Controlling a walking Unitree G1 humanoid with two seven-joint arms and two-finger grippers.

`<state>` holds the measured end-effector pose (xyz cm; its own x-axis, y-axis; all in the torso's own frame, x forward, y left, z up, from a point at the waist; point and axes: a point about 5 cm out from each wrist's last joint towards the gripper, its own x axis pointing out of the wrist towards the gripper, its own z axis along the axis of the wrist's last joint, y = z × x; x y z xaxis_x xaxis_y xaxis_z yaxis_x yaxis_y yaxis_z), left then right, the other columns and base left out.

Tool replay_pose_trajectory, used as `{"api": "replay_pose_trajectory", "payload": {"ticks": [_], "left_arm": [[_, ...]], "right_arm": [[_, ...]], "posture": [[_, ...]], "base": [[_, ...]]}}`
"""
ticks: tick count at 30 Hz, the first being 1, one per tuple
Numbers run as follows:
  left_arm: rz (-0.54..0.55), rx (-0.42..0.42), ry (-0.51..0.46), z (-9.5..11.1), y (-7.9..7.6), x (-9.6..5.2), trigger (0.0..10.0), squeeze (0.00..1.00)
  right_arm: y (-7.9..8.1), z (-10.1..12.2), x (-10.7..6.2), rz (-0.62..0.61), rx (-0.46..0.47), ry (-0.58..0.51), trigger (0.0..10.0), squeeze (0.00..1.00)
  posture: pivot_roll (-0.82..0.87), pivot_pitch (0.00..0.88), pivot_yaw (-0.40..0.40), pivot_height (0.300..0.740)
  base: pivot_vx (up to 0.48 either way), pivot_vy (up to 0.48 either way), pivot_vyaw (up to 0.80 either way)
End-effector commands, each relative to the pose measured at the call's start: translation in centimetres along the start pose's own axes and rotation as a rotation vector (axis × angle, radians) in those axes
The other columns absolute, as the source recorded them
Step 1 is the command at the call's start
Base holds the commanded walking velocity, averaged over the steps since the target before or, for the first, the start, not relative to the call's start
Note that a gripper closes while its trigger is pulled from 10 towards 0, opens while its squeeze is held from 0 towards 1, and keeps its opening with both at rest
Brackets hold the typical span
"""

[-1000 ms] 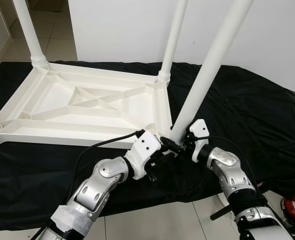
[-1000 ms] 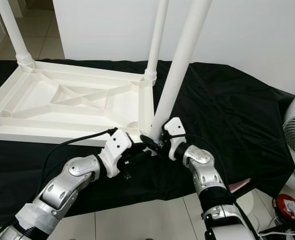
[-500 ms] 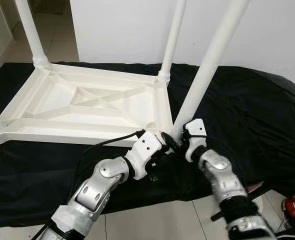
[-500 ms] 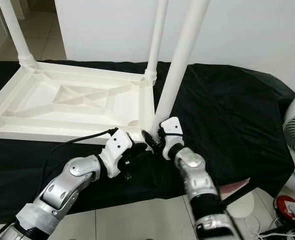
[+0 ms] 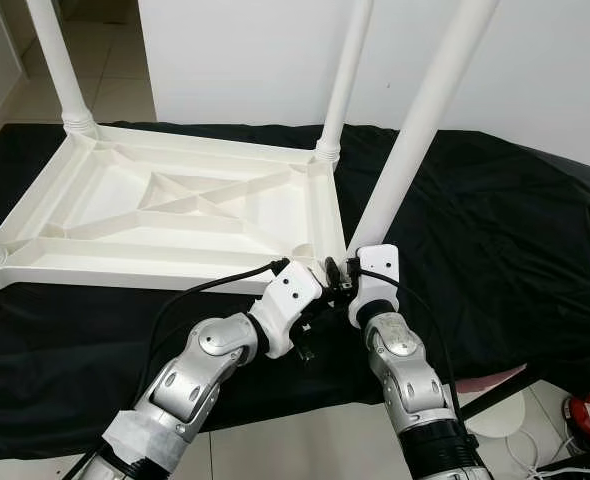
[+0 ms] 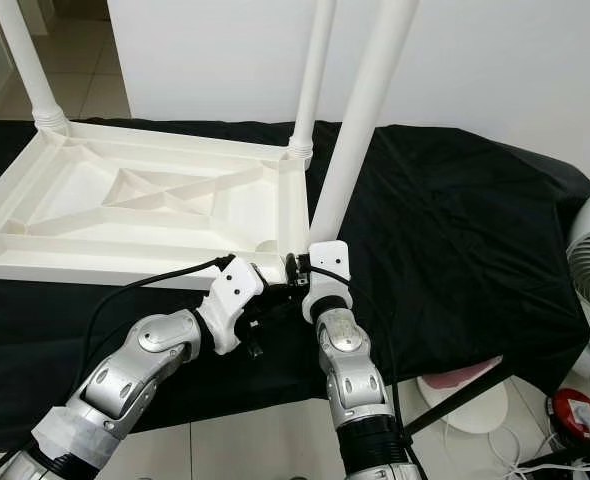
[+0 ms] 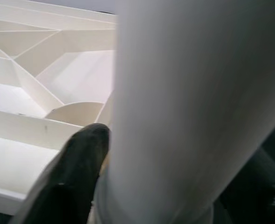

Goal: Building children table

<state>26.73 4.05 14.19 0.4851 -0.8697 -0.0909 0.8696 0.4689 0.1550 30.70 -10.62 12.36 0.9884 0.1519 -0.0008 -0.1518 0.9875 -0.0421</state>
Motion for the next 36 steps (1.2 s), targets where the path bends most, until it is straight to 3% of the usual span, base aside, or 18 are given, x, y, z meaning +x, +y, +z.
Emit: {"api": "replay_pose_trajectory", "payload": {"ticks": [1,6,10,12,13,14,20,30,36], "left_arm": [[-0.05,-0.005,0.01,-0.1,-0.4,0.2,10.0,0.0],[-0.044,-0.008,0.009,-0.1,-0.5,0.2,10.0,0.0],[-0.048,-0.01,0.011,-0.2,-0.7,0.1,10.0,0.0],[-0.048,-0.01,0.011,-0.2,-0.7,0.1,10.0,0.0],[-0.048,-0.01,0.011,-0.2,-0.7,0.1,10.0,0.0],[-0.048,-0.011,0.013,-0.2,-0.7,0.1,10.0,0.0],[-0.046,-0.011,0.016,-0.3,-0.6,0.0,10.0,0.0],[-0.046,-0.012,0.011,-0.1,-0.6,0.1,10.0,0.0],[-0.044,-0.008,0.01,0.0,-0.4,0.1,10.0,0.0]], "right_arm": [[-0.3,0.0,-0.1,-0.018,0.003,0.01,10.0,1.0],[-1.3,0.4,-0.2,-0.013,0.047,0.001,10.0,1.0],[-2.0,0.8,-0.6,0.111,0.062,-0.006,10.0,1.0],[-2.0,0.8,-0.6,0.111,0.062,-0.006,10.0,1.0],[-2.1,0.7,-0.8,0.18,0.051,0.004,10.0,0.67],[-2.4,0.6,-0.9,0.235,0.013,0.015,10.0,0.0],[-3.4,0.7,-0.7,0.447,-0.147,0.009,10.0,0.0],[-3.8,0.5,0.2,0.57,-0.17,0.018,10.0,0.0],[-3.3,-0.2,0.9,0.653,-0.137,0.037,10.0,0.0]], "posture": [[0.05,0.02,-0.098,0.74],[0.05,0.03,-0.102,0.74],[0.06,0.036,-0.103,0.74],[0.06,0.036,-0.103,0.74],[0.05,0.039,-0.101,0.74],[0.05,0.039,-0.1,0.74],[0.05,0.04,-0.101,0.74],[0.05,0.035,-0.099,0.74],[0.06,0.033,-0.097,0.74]], "base": [[0.0,0.0,0.0],[0.0,0.0,0.0],[0.0,0.0,0.0],[0.0,0.0,0.0],[0.0,0.0,0.0],[0.0,0.0,0.0],[0.0,0.0,0.0],[0.0,0.0,0.0],[0.0,0.0,0.0]]}}
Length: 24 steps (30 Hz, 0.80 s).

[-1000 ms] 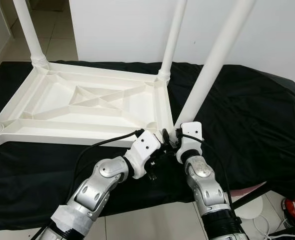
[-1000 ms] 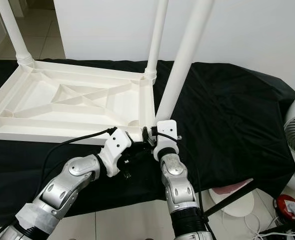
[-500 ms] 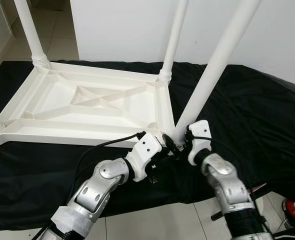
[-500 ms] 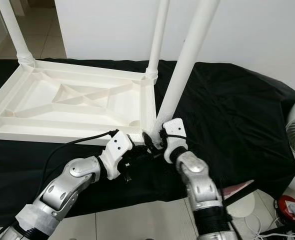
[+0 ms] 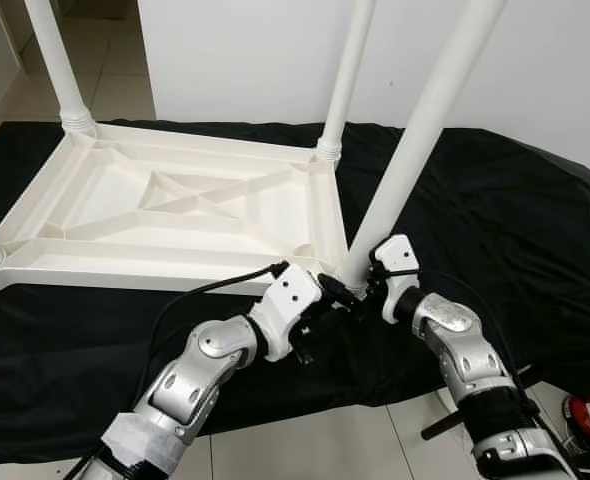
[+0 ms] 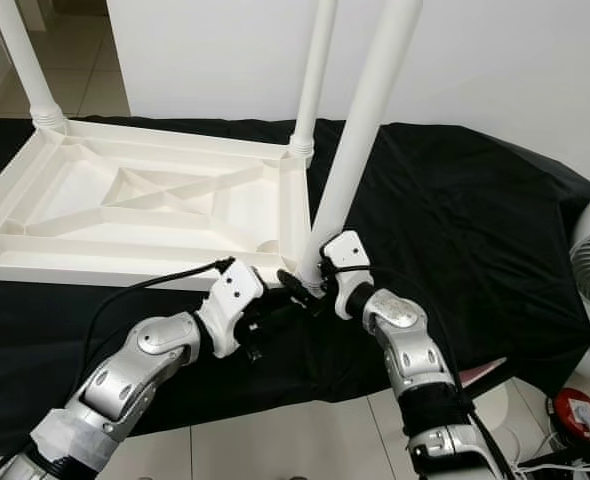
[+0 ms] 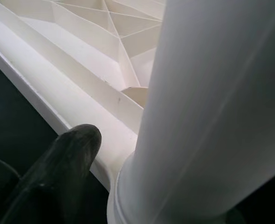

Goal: Building children table

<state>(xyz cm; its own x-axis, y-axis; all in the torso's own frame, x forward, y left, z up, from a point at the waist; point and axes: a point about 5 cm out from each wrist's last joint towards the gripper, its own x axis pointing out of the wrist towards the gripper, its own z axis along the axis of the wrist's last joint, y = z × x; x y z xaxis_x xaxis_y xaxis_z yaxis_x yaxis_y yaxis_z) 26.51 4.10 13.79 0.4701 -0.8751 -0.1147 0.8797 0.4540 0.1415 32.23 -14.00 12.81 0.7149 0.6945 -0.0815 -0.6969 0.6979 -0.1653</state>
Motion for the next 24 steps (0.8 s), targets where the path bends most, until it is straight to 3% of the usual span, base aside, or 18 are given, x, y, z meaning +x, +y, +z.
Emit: {"api": "replay_pose_trajectory", "payload": {"ticks": [1,17,18,24], "left_arm": [[-0.024,0.005,-0.01,0.36,-0.18,0.21,10.0,0.0],[-0.025,-0.003,-0.002,0.15,-0.43,-0.1,10.0,0.0],[-0.028,-0.001,0.0,0.14,-0.48,-0.12,10.0,0.0],[-0.023,0.0,-0.003,0.28,-0.45,-0.12,10.0,0.0]], "right_arm": [[0.39,-0.68,0.28,0.044,0.022,0.021,0.0,0.0],[-0.02,-1.64,-0.15,0.083,0.053,0.005,0.0,0.0],[-0.24,-1.59,-0.21,0.054,0.085,-0.014,10.0,0.0],[-0.36,-1.49,-0.16,-0.056,0.14,-0.046,10.0,0.0]], "posture": [[0.07,0.033,-0.097,0.74],[0.07,0.041,-0.097,0.74],[0.07,0.043,-0.098,0.74],[0.08,0.047,-0.108,0.74]], "base": [[0.0,0.0,0.0],[0.0,0.0,0.0],[0.0,0.0,0.0],[0.0,0.0,0.0]]}}
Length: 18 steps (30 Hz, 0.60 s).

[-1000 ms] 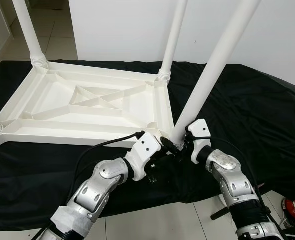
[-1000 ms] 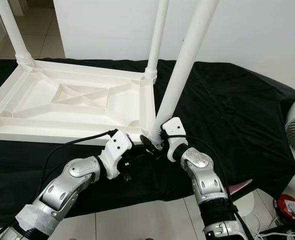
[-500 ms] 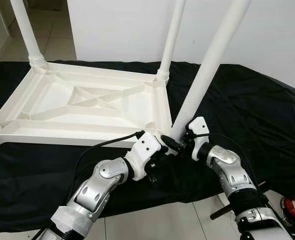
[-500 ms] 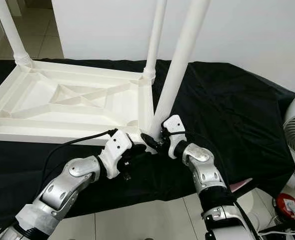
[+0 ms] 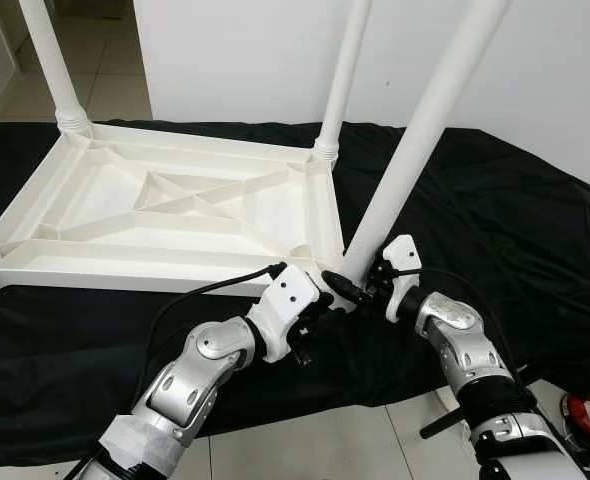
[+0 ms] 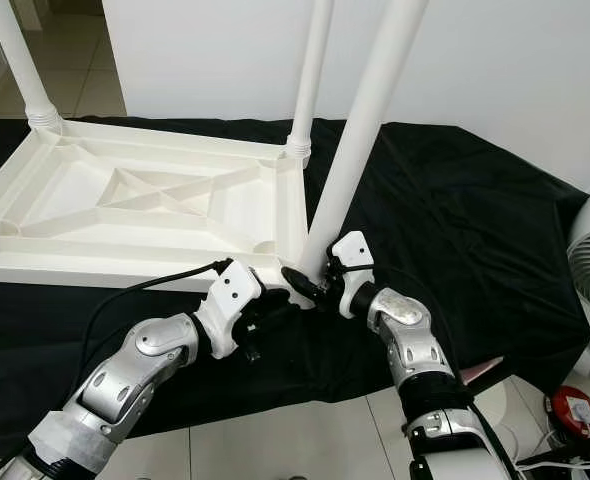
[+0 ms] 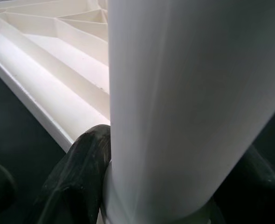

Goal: Building children table

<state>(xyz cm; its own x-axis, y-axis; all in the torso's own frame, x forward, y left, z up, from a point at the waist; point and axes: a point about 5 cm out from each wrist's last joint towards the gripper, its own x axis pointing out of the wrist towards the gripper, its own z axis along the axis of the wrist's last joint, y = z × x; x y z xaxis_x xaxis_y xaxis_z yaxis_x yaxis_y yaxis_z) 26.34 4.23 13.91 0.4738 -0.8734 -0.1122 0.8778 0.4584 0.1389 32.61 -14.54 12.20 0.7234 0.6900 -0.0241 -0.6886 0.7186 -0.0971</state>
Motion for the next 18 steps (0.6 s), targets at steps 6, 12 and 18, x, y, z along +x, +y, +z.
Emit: {"api": "replay_pose_trajectory", "payload": {"ticks": [6,12,18], "left_arm": [[-0.018,-0.008,0.002,0.0,-0.6,-0.2,10.0,0.0],[-0.014,-0.011,0.009,-0.1,-0.7,-0.4,10.0,0.0],[-0.025,-0.01,0.006,-0.1,-0.8,-0.2,10.0,0.0]], "right_arm": [[0.7,-2.0,-0.1,-0.224,0.029,0.095,10.0,0.0],[2.2,-1.9,0.0,-0.411,0.123,0.075,10.0,0.0],[4.5,-1.4,0.4,-0.615,0.191,0.044,10.0,0.0]], "posture": [[0.09,0.052,-0.113,0.74],[0.09,0.053,-0.119,0.74],[0.08,0.045,-0.12,0.74]], "base": [[0.0,0.0,0.0],[0.0,0.0,0.0],[0.0,0.0,0.0]]}}
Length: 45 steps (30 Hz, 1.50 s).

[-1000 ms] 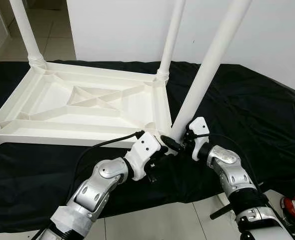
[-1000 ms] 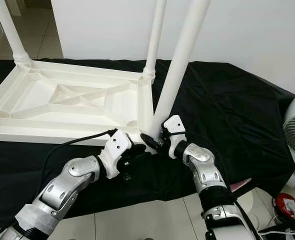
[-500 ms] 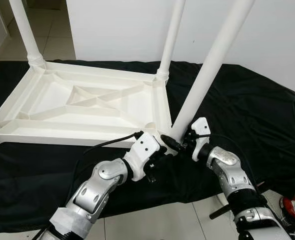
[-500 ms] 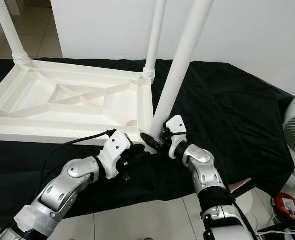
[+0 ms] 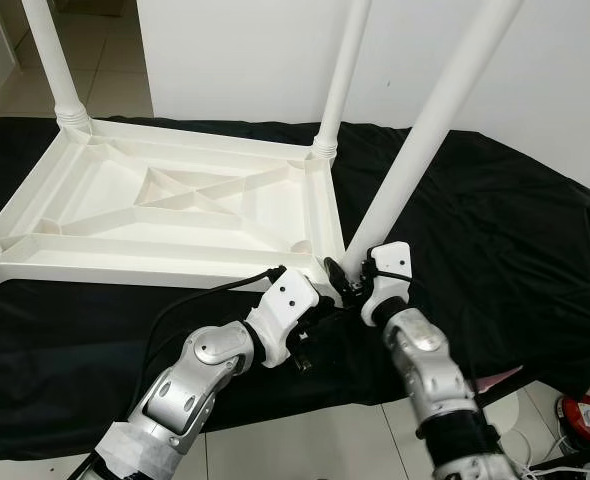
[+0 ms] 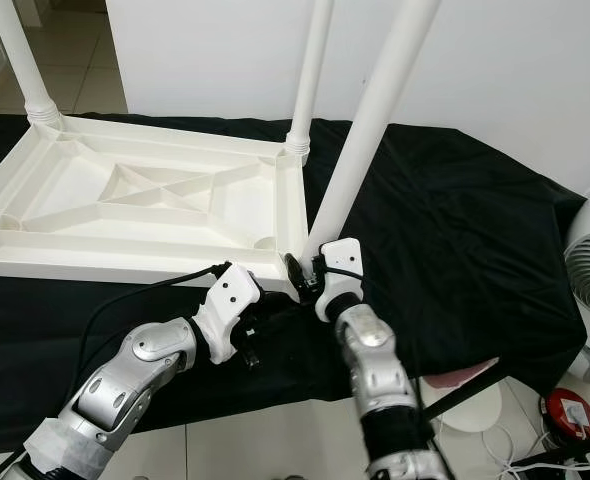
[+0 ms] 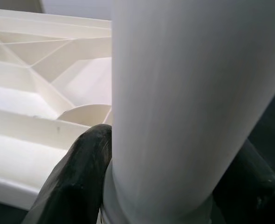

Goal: Building children table

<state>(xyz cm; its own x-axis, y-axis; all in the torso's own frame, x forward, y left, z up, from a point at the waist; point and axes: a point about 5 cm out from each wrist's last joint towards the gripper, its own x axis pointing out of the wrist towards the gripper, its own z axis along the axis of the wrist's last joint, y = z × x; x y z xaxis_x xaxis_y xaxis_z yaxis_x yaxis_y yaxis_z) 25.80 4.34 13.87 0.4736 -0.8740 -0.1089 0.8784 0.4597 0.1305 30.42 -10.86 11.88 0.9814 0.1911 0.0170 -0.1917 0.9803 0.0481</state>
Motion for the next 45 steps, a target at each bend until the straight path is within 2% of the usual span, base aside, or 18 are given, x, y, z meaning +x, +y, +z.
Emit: {"api": "replay_pose_trajectory", "payload": {"ticks": [1,3,6,7,9,10,18,20,24,25,28,31,34,36,40,45], "left_arm": [[-0.028,-0.001,0.009,0.0,-0.4,0.2,10.0,0.0],[-0.032,-0.003,0.008,0.0,-0.4,0.3,10.0,0.0],[-0.039,-0.003,0.009,0.0,-0.5,0.3,10.0,0.0],[-0.044,-0.001,0.008,0.0,-0.5,0.5,10.0,0.0],[-0.046,0.0,0.008,0.0,-0.5,0.5,10.0,0.0],[-0.046,0.002,0.008,0.1,-0.4,0.5,10.0,0.0],[-0.047,0.005,0.009,0.0,-0.5,0.6,10.0,0.0],[-0.045,0.003,0.011,0.0,-0.5,0.5,10.0,0.0],[-0.045,0.001,0.012,-0.1,-0.5,0.4,10.0,0.0],[-0.045,0.004,0.012,-0.1,-0.5,0.4,10.0,0.0],[-0.045,0.007,0.012,-0.1,-0.4,0.5,10.0,0.0],[-0.048,0.017,0.009,0.0,-0.2,0.6,10.0,0.0],[-0.048,0.018,0.009,0.1,-0.2,0.7,10.0,0.0],[-0.047,0.024,0.01,0.1,0.0,0.7,10.0,0.0],[-0.044,0.026,0.01,0.1,0.1,0.6,10.0,0.0],[-0.038,0.026,0.01,0.2,0.2,0.6,10.0,0.0]], "right_arm": [[0.4,-1.4,-0.7,-0.041,0.031,0.068,10.0,0.0],[0.9,-0.9,-0.8,-0.014,0.024,0.041,10.0,0.0],[0.5,-0.7,-0.8,-0.021,0.021,0.037,10.0,0.0],[0.3,-0.6,-0.8,-0.014,0.015,0.038,10.0,0.18],[0.2,-0.6,-0.8,-0.008,0.011,0.039,10.0,0.18],[0.1,-0.6,-0.9,-0.006,0.013,0.038,10.0,1.0],[-0.7,-0.4,-1.5,0.012,-0.002,0.019,10.0,1.0],[-1.7,-0.4,-1.8,0.064,-0.014,0.019,10.0,1.0],[-2.6,-0.5,-2.0,0.127,-0.017,0.029,10.0,1.0],[-2.8,-0.5,-2.0,0.181,-0.033,0.036,10.0,0.0],[-2.9,-0.6,-2.0,0.234,-0.051,0.044,10.0,0.0],[-3.7,-0.2,-1.3,0.364,-0.13,0.042,10.0,0.0],[-3.8,-0.1,-1.1,0.378,-0.139,0.04,10.0,0.0],[-4.0,0.6,0.4,0.444,-0.192,0.028,10.0,0.0],[-3.8,0.9,1.0,0.481,-0.193,0.028,10.0,0.0],[-3.2,0.7,2.0,0.551,-0.239,0.051,10.0,0.0]], "posture": [[0.08,0.045,-0.12,0.74],[0.07,0.04,-0.114,0.74],[0.07,0.038,-0.113,0.74],[0.07,0.034,-0.114,0.74],[0.06,0.028,-0.113,0.74],[0.06,0.028,-0.113,0.74],[0.07,0.019,-0.117,0.74],[0.07,0.016,-0.116,0.74],[0.07,0.011,-0.117,0.74],[0.07,0.01,-0.118,0.74],[0.07,0.005,-0.116,0.74],[0.07,0.0,-0.114,0.74],[0.07,0.0,-0.114,0.74],[0.08,0.0,-0.113,0.74],[0.08,0.0,-0.112,0.74],[0.09,0.0,-0.113,0.74]], "base": [[0.0,0.0,0.0],[0.0,0.0,0.0],[0.0,0.0,0.0],[0.0,0.0,0.0],[0.0,0.0,0.0],[0.0,0.0,0.0],[0.0,0.0,0.0],[0.0,0.0,0.0],[0.0,0.0,0.0],[0.0,0.0,0.0],[0.0,0.0,0.0],[0.0,0.0,0.0],[0.0,0.0,0.0],[0.0,0.0,0.0],[0.0,0.0,0.0],[0.0,0.0,0.0]]}}
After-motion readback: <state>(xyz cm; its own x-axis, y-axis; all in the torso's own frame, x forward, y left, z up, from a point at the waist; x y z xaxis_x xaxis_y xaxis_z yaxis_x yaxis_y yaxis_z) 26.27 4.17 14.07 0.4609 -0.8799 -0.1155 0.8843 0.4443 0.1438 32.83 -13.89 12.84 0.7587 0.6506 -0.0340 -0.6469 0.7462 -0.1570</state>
